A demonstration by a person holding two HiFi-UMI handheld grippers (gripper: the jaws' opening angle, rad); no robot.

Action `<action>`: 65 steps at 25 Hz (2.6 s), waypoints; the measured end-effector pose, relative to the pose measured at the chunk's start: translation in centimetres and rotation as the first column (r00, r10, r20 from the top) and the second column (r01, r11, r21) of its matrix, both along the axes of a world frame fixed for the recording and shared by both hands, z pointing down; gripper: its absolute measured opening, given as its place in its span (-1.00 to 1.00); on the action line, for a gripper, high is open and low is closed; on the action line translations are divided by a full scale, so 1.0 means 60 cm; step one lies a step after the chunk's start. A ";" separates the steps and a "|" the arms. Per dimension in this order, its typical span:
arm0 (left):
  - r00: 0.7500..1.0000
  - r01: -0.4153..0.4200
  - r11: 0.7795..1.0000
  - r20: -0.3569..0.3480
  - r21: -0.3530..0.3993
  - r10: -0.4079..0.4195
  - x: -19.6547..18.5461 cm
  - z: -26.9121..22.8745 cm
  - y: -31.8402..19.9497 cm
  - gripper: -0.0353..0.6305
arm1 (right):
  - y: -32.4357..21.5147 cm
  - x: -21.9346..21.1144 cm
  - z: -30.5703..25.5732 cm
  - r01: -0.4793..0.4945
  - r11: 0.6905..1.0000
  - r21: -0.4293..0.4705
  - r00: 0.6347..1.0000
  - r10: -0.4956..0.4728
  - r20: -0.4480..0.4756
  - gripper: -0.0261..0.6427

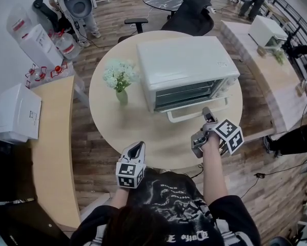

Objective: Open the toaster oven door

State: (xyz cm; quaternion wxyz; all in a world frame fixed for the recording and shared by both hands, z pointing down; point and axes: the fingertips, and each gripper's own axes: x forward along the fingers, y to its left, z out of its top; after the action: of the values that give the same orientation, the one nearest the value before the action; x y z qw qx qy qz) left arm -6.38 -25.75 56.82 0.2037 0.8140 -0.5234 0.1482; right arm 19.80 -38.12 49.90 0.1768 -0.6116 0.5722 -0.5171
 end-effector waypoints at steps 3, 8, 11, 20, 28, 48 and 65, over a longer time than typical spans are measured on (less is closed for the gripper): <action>1.000 -0.008 1.000 0.002 -0.005 0.008 0.004 0.004 0.005 -0.83 | 0.018 0.006 0.014 -0.001 1.000 -0.021 1.000 0.001 0.005 -0.48; 1.000 -0.020 1.000 0.003 -0.015 0.020 0.009 0.008 0.007 -0.83 | 0.035 0.010 0.028 -0.005 0.999 -0.043 1.000 0.006 0.004 -0.51; 1.000 -0.025 1.000 0.002 -0.015 0.025 0.013 0.007 0.008 -0.83 | 0.043 0.013 0.032 -0.006 0.998 -0.055 1.000 0.006 0.001 -0.52; 1.000 -0.026 1.000 0.003 -0.012 0.026 0.020 0.010 0.005 -0.83 | 0.070 0.022 0.059 -0.009 0.996 -0.091 1.000 0.009 0.007 -0.56; 0.999 -0.031 0.999 0.005 -0.011 0.032 0.028 0.009 -0.001 -0.83 | 0.098 0.030 0.092 -0.005 0.990 -0.143 1.000 0.007 0.013 -0.58; 1.000 -0.024 0.999 0.010 -0.024 0.024 0.030 0.018 -0.015 -0.83 | 0.142 0.045 0.180 0.007 0.971 -0.237 0.998 0.009 0.068 -0.61; 1.000 -0.012 0.999 0.024 -0.034 0.013 0.031 0.025 -0.012 -0.83 | 0.168 0.052 0.259 0.019 0.957 -0.289 0.995 0.011 0.099 -0.62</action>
State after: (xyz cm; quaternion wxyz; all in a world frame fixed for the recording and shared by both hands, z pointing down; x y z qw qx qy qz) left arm -4.51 -26.44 58.31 0.2102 0.8117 -0.5183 0.1683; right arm 22.92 -28.02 65.43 0.1126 -0.6031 0.4820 -0.6255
